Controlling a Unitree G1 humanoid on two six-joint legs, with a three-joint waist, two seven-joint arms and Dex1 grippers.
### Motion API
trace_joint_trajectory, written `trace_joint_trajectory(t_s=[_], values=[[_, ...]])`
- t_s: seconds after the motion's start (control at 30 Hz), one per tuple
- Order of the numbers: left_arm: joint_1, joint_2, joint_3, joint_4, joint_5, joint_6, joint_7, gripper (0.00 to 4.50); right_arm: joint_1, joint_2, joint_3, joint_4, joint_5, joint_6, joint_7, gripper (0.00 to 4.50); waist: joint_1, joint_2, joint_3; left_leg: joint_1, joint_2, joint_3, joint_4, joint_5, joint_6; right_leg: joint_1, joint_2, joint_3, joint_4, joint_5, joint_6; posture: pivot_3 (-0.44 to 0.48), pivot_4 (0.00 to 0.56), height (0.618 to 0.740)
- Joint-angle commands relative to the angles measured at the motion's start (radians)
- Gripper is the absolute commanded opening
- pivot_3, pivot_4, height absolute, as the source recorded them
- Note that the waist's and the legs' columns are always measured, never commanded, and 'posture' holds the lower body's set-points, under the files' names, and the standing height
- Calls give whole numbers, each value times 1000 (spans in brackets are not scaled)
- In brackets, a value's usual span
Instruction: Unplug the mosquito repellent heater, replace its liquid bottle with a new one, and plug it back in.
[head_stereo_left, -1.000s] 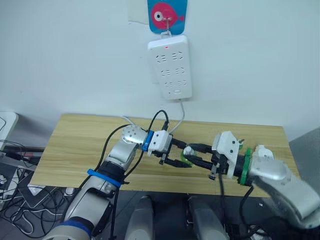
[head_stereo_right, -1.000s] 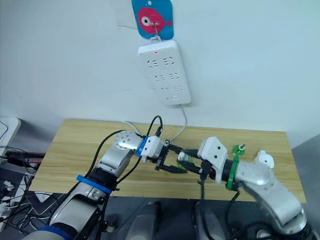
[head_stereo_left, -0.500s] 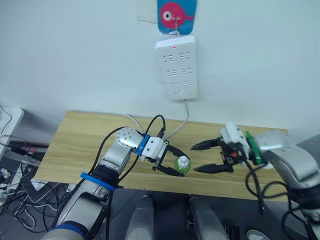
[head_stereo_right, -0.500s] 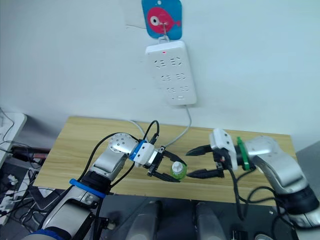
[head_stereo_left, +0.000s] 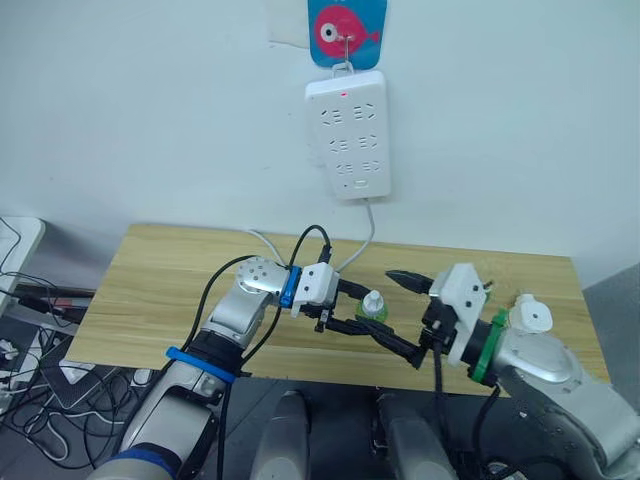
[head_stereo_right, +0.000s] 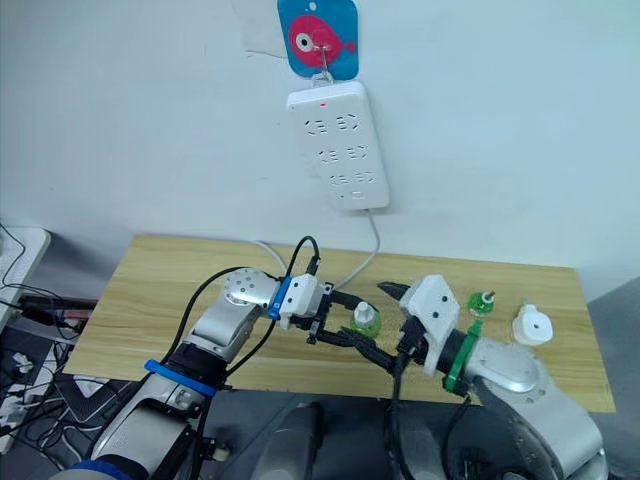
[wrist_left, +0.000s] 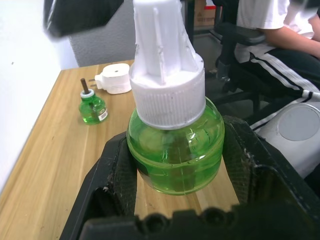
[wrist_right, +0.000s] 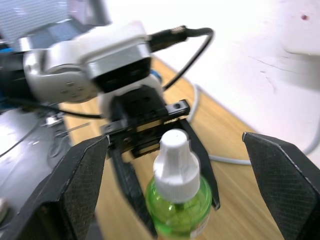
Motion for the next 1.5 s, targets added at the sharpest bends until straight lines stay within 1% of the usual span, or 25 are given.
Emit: trace_joint_trajectory(t_s=[0.03, 0.07, 0.2, 0.37, 0.4, 0.5, 0.63, 0.77, 0.9, 0.97, 1.03, 1.1, 1.13, 1.17, 1.27, 1.4, 1.43, 1.47, 1.5], values=[[-24, -15, 8, -5, -1, -8, 1, 2260, 5, 23, 19, -42, -13, 3, -48, 4090, 1, 0, 0, 0, 0, 0, 0, 0, 0, 0, 0, 0, 0, 0, 0, 169, 272, 740], [-28, -17, 9, 0, 0, -10, 1, 2260, 4, 31, 23, -40, -13, 5, -57, 3855, 2, 0, 0, 0, 0, 0, 0, 0, 0, 0, 0, 0, 0, 0, 0, 169, 272, 740], [-36, -22, 10, 13, 4, -14, -2, 2260, 0, 36, 31, -33, -9, 5, -65, 2463, 1, 0, 0, 0, 0, 0, 0, 0, 0, 0, 0, 0, 0, 0, 0, 167, 279, 740], [-40, -25, 12, 23, 8, -19, -7, 2260, -1, 19, 35, -29, -1, 6, -48, 550, -5, 0, 0, 0, 0, 0, 0, 0, 0, 0, 0, -1, 0, 0, 0, 167, 279, 740], [-40, -26, 13, 25, 9, -19, -7, 2260, -4, 15, 33, -26, 3, 4, -41, 341, -4, 0, 0, 0, 0, -1, 0, 0, 0, 0, 0, -1, 0, 0, 0, 167, 279, 740], [-42, -30, 14, 28, 11, -22, -8, 2260, -24, -9, 20, -5, 16, -12, 4, 339, -5, 0, 0, -1, 0, 0, 0, 0, 0, 0, 0, -1, 0, 0, 0, 168, 285, 740], [-41, -30, 12, 26, 9, -26, -18, 2260, -78, -54, -8, 58, 45, -51, 106, 339, -8, 0, 0, 0, 0, 0, 0, 0, 0, 0, 0, -1, 0, 0, 0, 175, 285, 740], [-29, -21, 6, 8, -1, -46, -54, 2260, -138, -107, -7, 119, 111, -96, 282, 339, -10, 0, 0, 0, 0, -1, 0, 0, 0, 0, 0, -2, 0, 1, -1, 178, 283, 740], [-11, -8, 0, -11, -12, -78, -113, 2260, -185, -181, 20, 178, 170, -150, 512, 339, -11, 0, 0, -1, 0, -1, 0, 0, 1, 0, 0, -2, 0, 1, -2, 179, 282, 740], [-5, -5, 0, -17, -12, -83, -124, 2260, -216, -201, 38, 229, 153, -192, 593, 339, -13, 0, 0, 0, 0, -1, 0, 0, 1, 0, 0, -2, 0, 2, -4, 181, 277, 740], [1, -4, 2, -25, -11, -80, -124, 2260, -253, -209, 53, 295, 120, -235, 646, 339, -15, 0, 0, 0, 0, -1, 0, 0, 1, 0, 0, -3, 0, 2, -4, 191, 273, 740], [3, -4, 5, -30, -9, -76, -120, 2260, -293, -203, 51, 349, 108, -249, 661, 339, -15, 0, 0, 0, 0, -1, 0, 0, 1, 0, 0, -3, 0, 2, -4, 194, 274, 740], [3, -4, 6, -31, -8, -74, -117, 2260, -311, -199, 44, 366, 115, -241, 659, 1053, -16, 0, 0, 0, 0, -2, 0, 0, 1, 1, 0, -3, 0, 2, -4, 196, 275, 740], [4, -3, 7, -33, -7, -74, -114, 2260, -323, -196, 36, 373, 122, -232, 656, 1266, -15, 0, 0, 0, 0, -2, 0, 0, 1, 0, 0, -3, 0, 2, -4, 196, 275, 740], [7, -2, 6, -34, -7, -72, -106, 2260, -323, -201, 17, 351, 152, -197, 649, 2314, -14, 0, 0, -1, 0, -2, 0, 0, 1, 0, 0, -3, 0, 2, -4, 192, 274, 740], [5, -4, 4, -31, -6, -72, -99, 2260, -289, -224, 2, 280, 196, -153, 635, 3777, -11, 0, 0, -2, 0, -4, 0, 0, 1, 0, -1, -5, 0, 2, -4, 190, 274, 740], [5, -4, 4, -30, -6, -72, -97, 2260, -282, -227, -1, 267, 200, -145, 625, 4199, -12, 0, 0, -2, 0, -4, 0, 0, 1, 0, -1, -5, 0, 2, -4, 190, 274, 740], [4, -6, 5, -28, -6, -69, -91, 2260, -276, -229, -7, 255, 202, -138, 611, 4450, -12, 0, 0, -2, 0, -4, 0, 0, 1, 0, -1, -5, 0, 2, -4, 190, 274, 740], [0, -10, 10, -24, -7, -59, -77, 2260, -264, -227, -19, 239, 195, -127, 574, 4450, -12, 0, 0, -2, 0, -4, 0, 0, 1, 0, -1, -5, 0, 2, -4, 190, 274, 740]])
